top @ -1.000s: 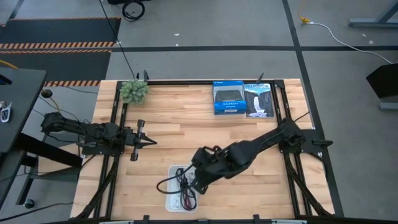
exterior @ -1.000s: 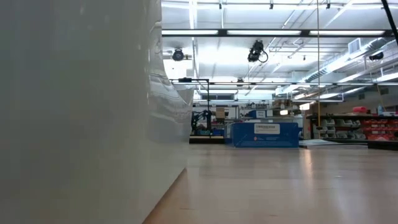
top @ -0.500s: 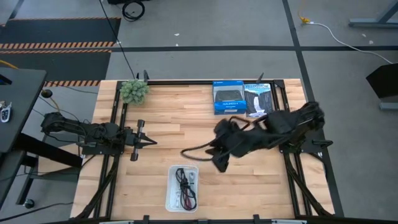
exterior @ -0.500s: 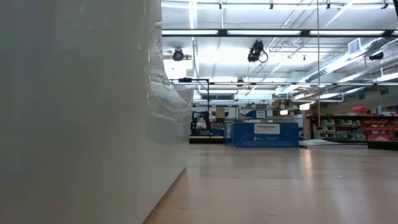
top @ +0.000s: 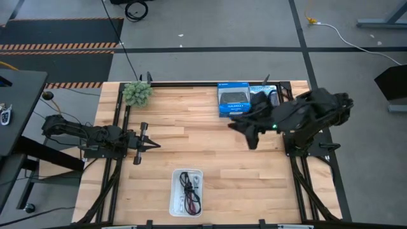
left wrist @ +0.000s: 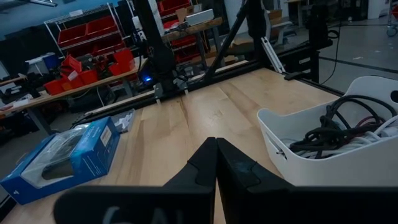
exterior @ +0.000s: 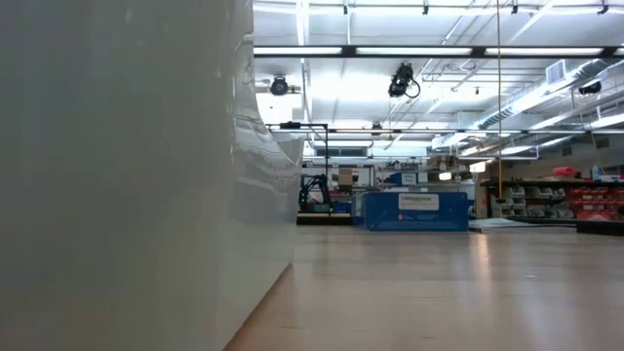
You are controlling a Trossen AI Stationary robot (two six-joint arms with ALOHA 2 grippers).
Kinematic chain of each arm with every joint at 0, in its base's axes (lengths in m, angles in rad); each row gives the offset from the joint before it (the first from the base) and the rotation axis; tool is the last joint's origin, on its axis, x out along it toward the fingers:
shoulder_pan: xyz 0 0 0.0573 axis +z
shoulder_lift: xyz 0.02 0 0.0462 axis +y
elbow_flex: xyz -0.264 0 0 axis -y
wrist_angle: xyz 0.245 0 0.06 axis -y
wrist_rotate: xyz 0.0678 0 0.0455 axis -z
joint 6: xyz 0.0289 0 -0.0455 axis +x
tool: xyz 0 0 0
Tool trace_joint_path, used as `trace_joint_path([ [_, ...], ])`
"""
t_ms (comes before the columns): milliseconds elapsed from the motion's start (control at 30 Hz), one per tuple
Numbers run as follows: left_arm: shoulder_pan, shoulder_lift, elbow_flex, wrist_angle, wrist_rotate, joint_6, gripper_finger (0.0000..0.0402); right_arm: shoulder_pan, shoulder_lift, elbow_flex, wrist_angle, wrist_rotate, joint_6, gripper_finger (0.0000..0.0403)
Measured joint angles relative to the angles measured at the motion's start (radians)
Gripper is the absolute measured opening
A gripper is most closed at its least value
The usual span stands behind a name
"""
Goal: Pick and place USB-C Cables
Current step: Return to Home Position
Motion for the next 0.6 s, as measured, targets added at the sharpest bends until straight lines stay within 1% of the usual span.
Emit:
trace_joint_path([
  [600,0.000,0.000,0.000,0.000,0.000,0.000,0.0011,-0.045,-0.179,0.000,-0.017,0.000,-0.144,0.0155],
])
